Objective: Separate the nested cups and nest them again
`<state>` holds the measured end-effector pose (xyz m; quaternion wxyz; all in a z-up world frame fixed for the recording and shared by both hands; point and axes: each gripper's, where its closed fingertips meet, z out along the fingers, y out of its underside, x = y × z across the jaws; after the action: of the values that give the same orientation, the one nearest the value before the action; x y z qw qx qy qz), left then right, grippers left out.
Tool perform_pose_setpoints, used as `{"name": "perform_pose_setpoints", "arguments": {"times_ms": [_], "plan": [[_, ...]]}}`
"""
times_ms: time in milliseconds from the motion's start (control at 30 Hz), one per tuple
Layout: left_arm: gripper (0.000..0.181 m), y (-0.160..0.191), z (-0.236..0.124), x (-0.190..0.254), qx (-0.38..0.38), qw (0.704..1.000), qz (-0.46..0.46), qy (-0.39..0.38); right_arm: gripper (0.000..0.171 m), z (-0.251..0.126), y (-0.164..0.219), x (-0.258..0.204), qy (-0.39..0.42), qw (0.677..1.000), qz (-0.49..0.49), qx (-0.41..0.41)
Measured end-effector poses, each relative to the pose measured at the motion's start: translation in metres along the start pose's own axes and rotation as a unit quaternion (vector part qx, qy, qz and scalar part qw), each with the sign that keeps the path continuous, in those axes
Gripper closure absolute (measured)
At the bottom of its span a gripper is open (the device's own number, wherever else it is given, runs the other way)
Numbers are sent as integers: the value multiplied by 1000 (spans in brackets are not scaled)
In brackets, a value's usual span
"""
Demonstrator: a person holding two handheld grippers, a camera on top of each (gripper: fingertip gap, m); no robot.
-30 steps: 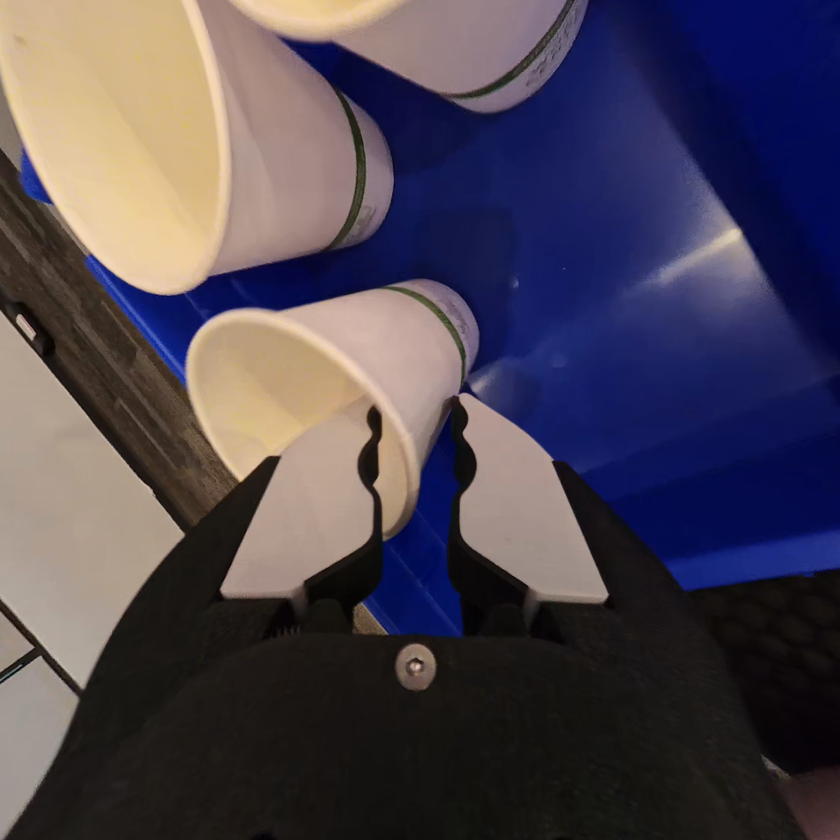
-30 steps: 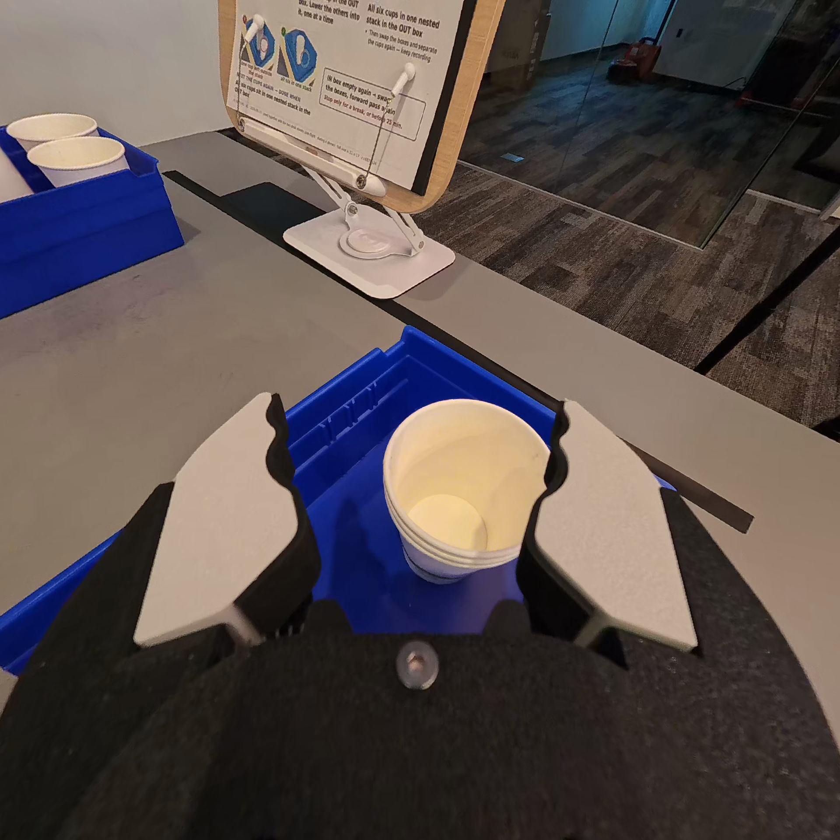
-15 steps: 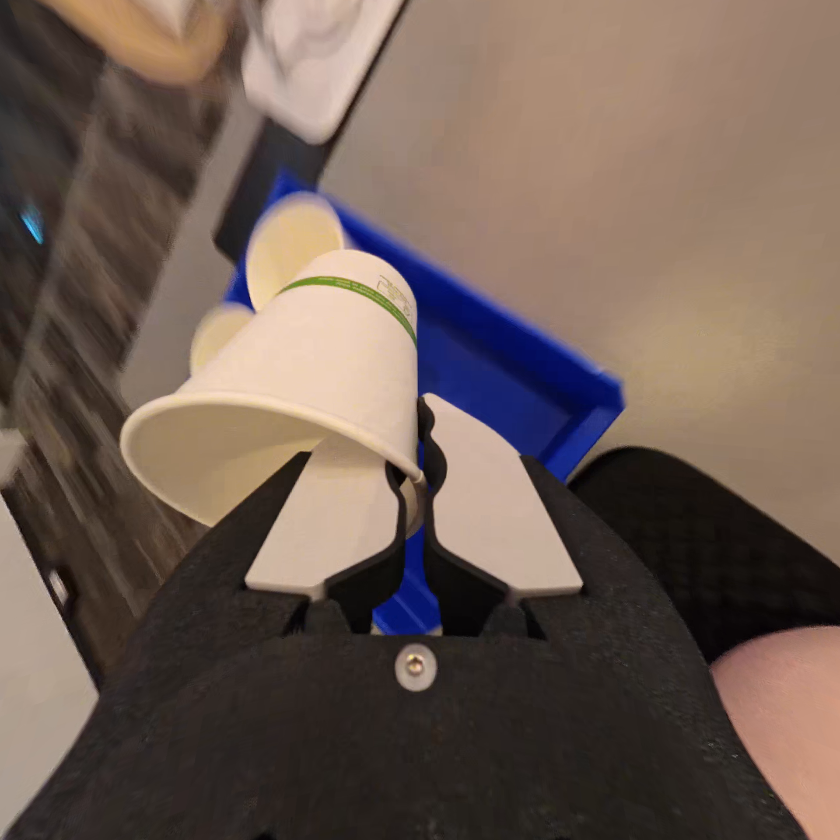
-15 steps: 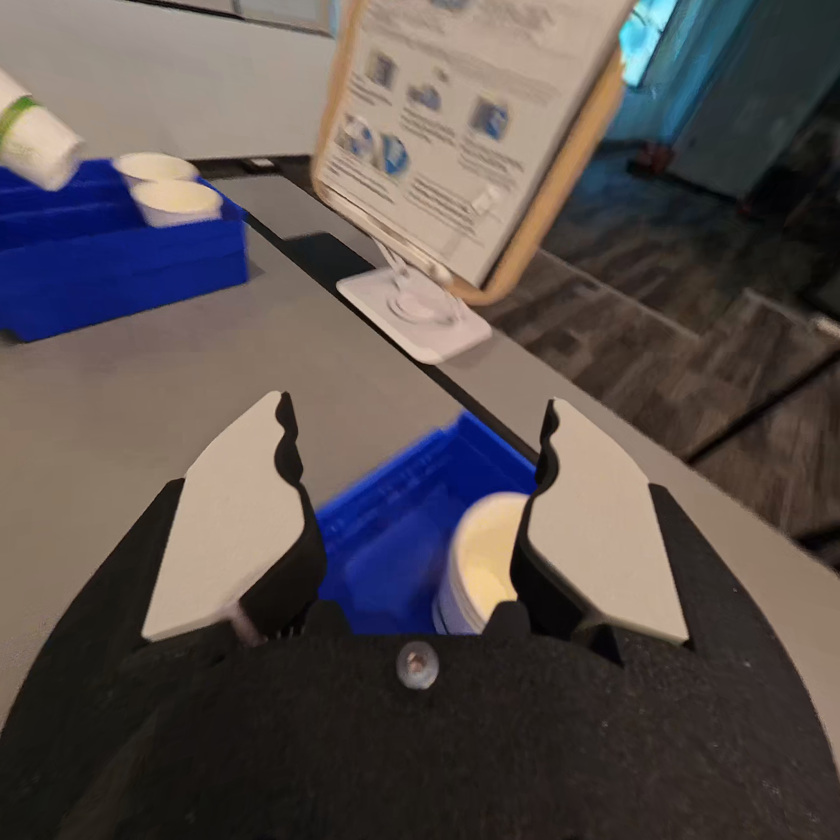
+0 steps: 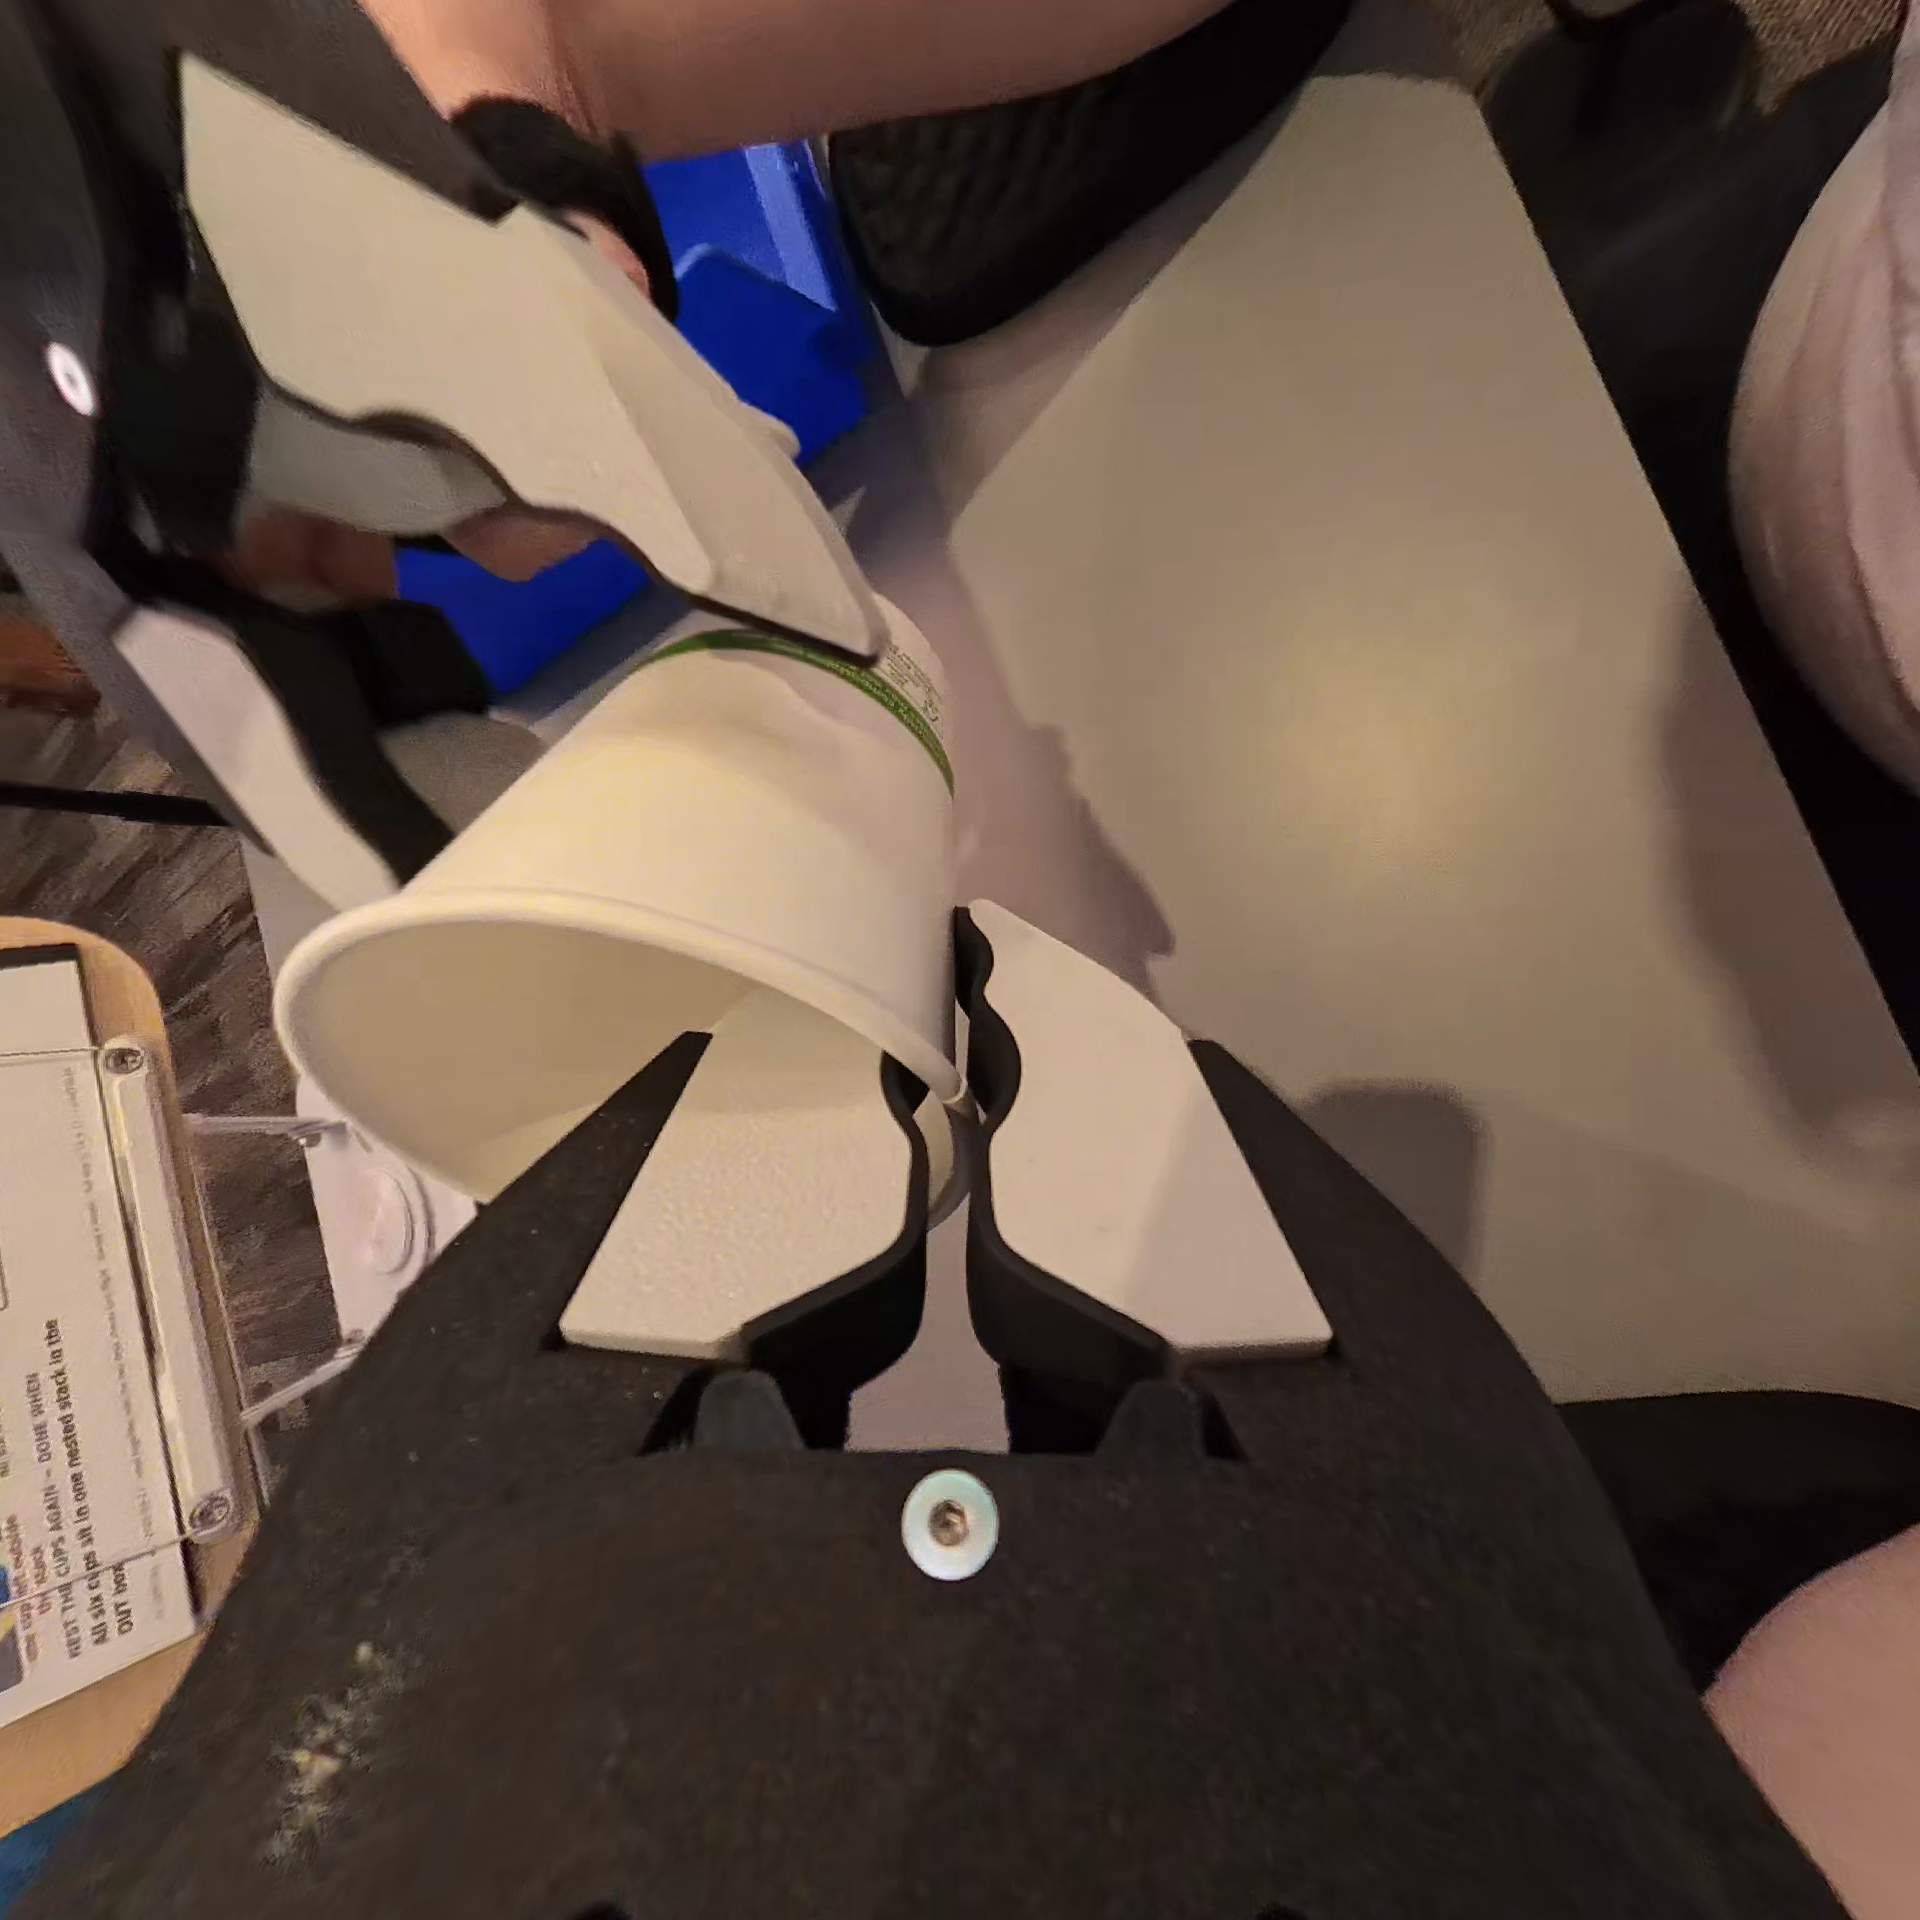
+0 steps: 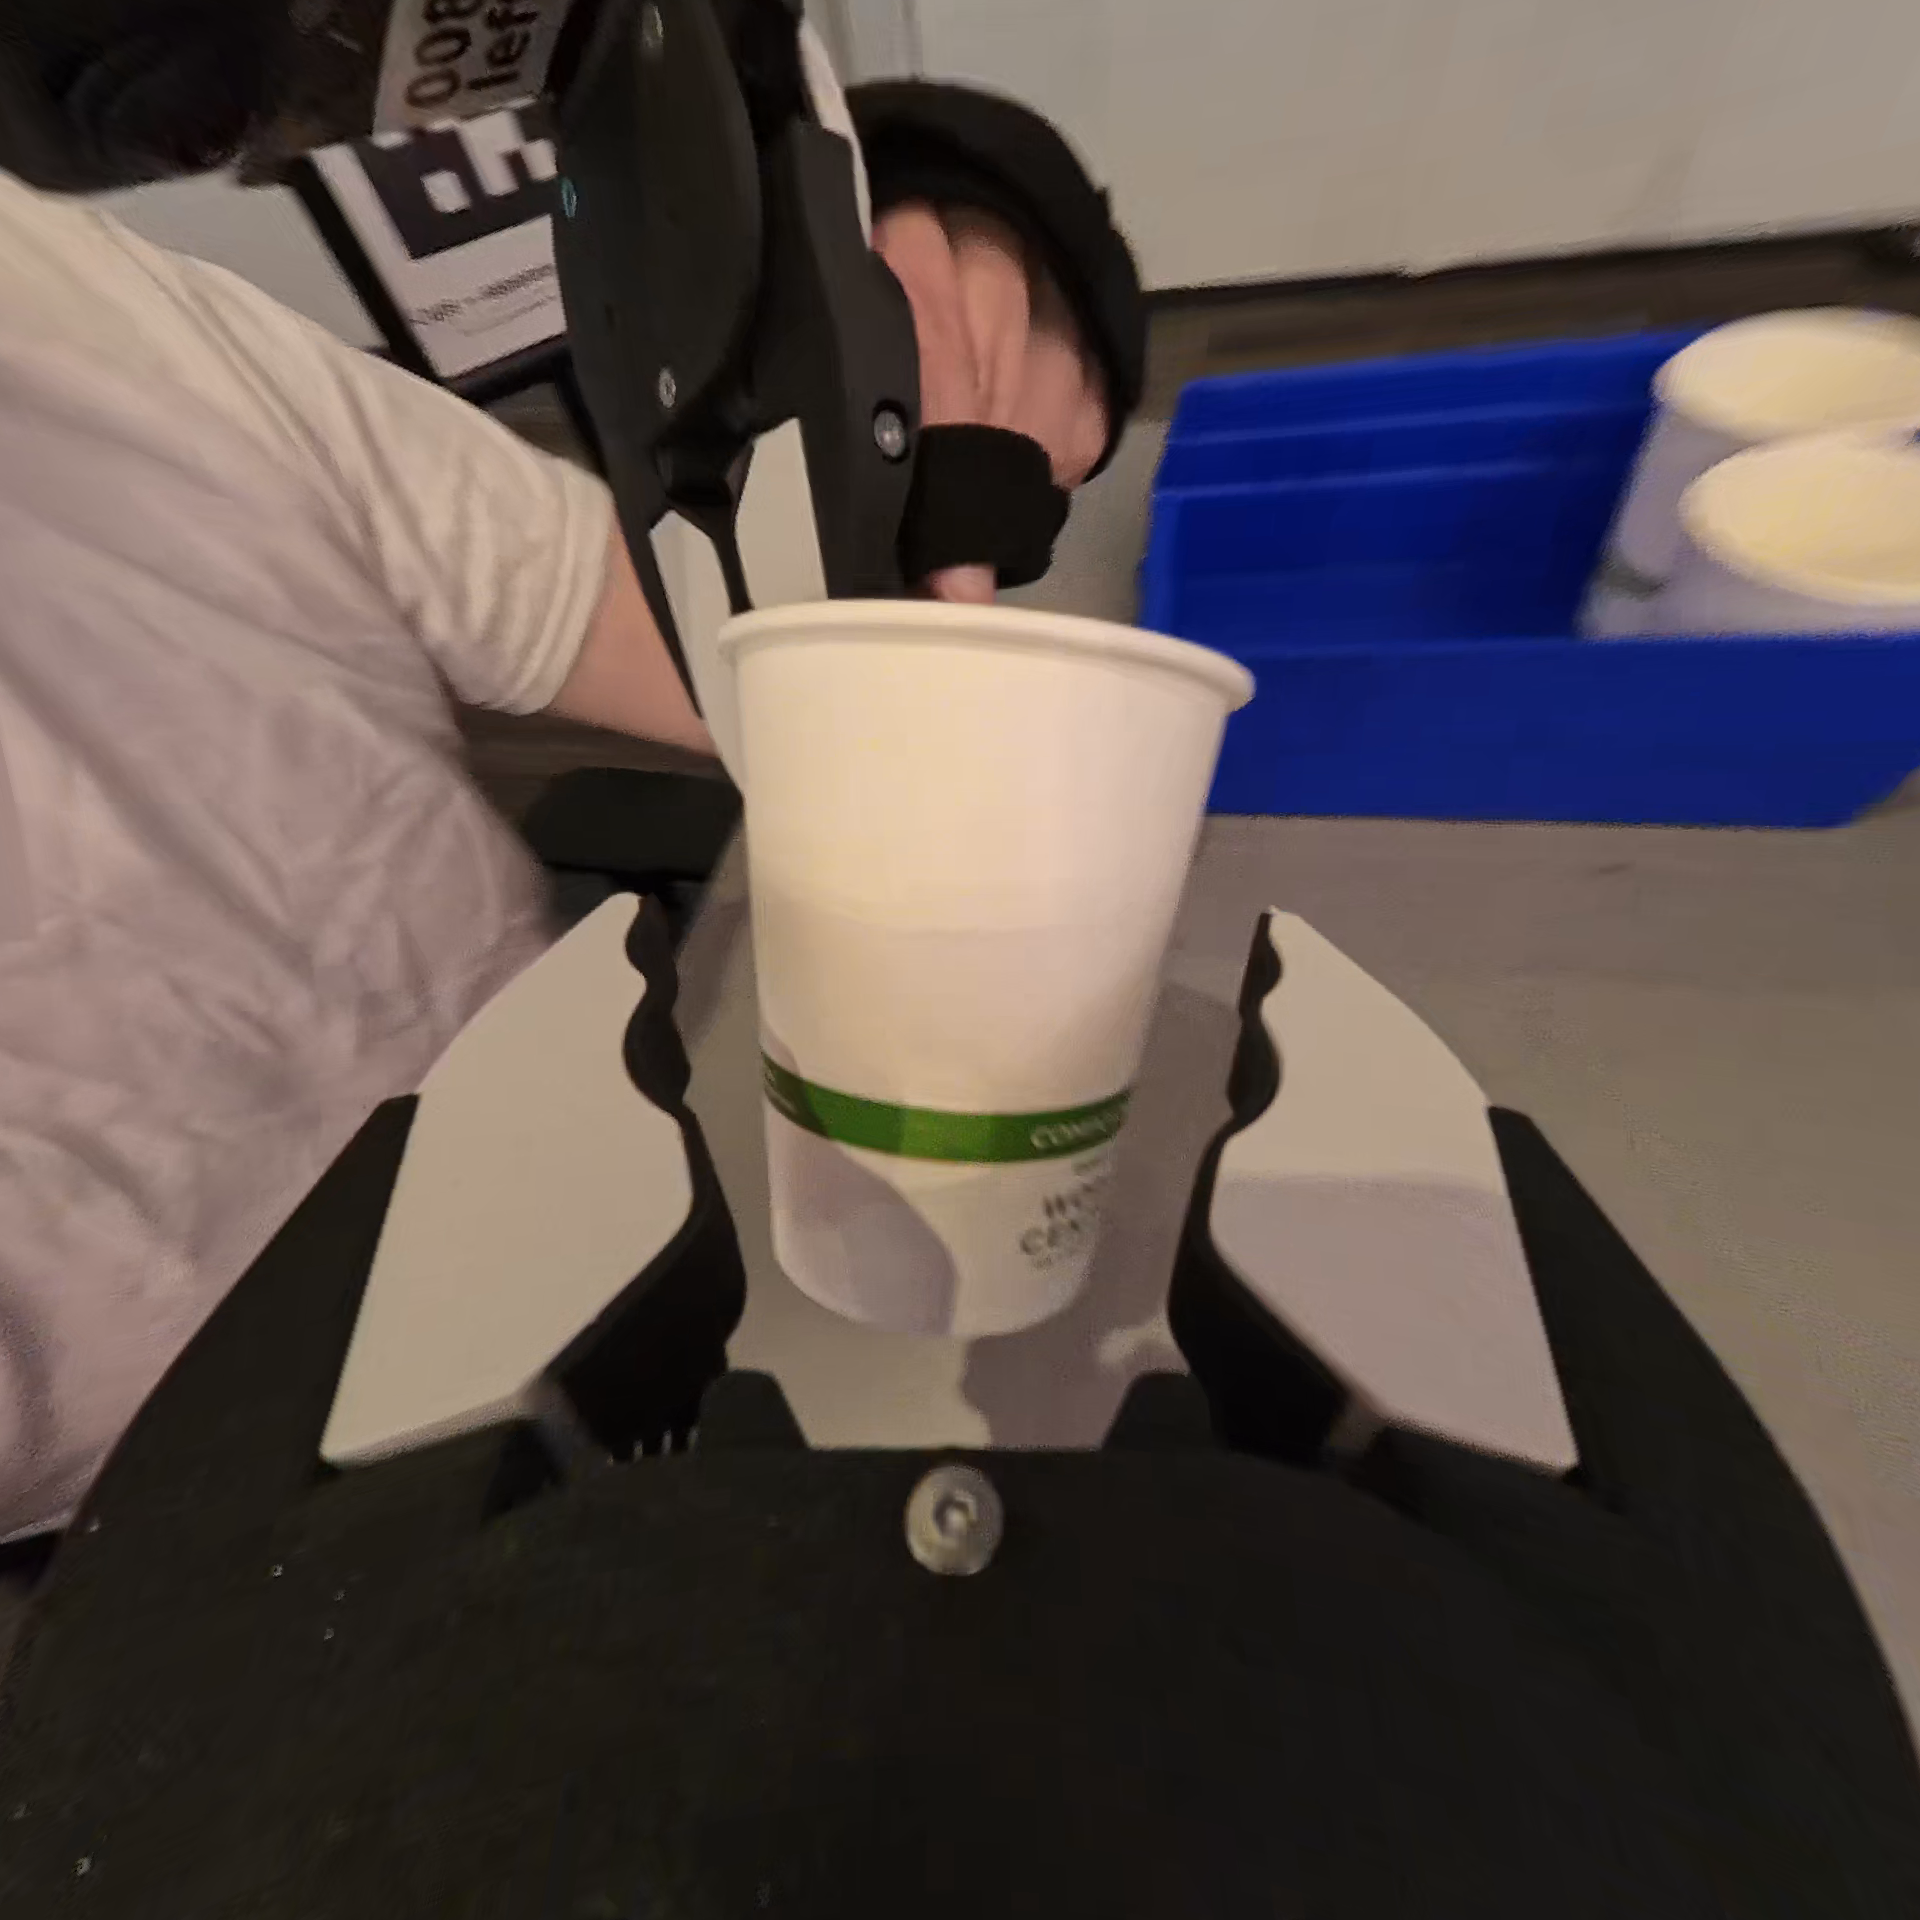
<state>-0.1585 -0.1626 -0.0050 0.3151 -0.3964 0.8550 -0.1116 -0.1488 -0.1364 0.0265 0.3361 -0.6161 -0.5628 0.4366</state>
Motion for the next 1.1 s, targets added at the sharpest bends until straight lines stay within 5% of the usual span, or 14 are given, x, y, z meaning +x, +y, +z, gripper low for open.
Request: {"name": "perform_pose_setpoints", "arguments": {"times_ms": [533, 800, 1000, 1100], "plan": [[181, -4, 22, 15, -13, 999, 24, 45, 82, 21, 40, -14, -103, 986, 89, -93], [122, 0, 1, -24, 8, 998, -36, -59, 83, 10, 37, -8, -94, 987, 95, -85], [121, -22, -85, -64, 180, 960, -100, -189, 83, -74, 15, 32, 59, 995, 80, 0], [132, -23, -118, -71, 244, 935, -115, -231, 82, -181, -1, 83, 309, 942, 50, 122]]}}
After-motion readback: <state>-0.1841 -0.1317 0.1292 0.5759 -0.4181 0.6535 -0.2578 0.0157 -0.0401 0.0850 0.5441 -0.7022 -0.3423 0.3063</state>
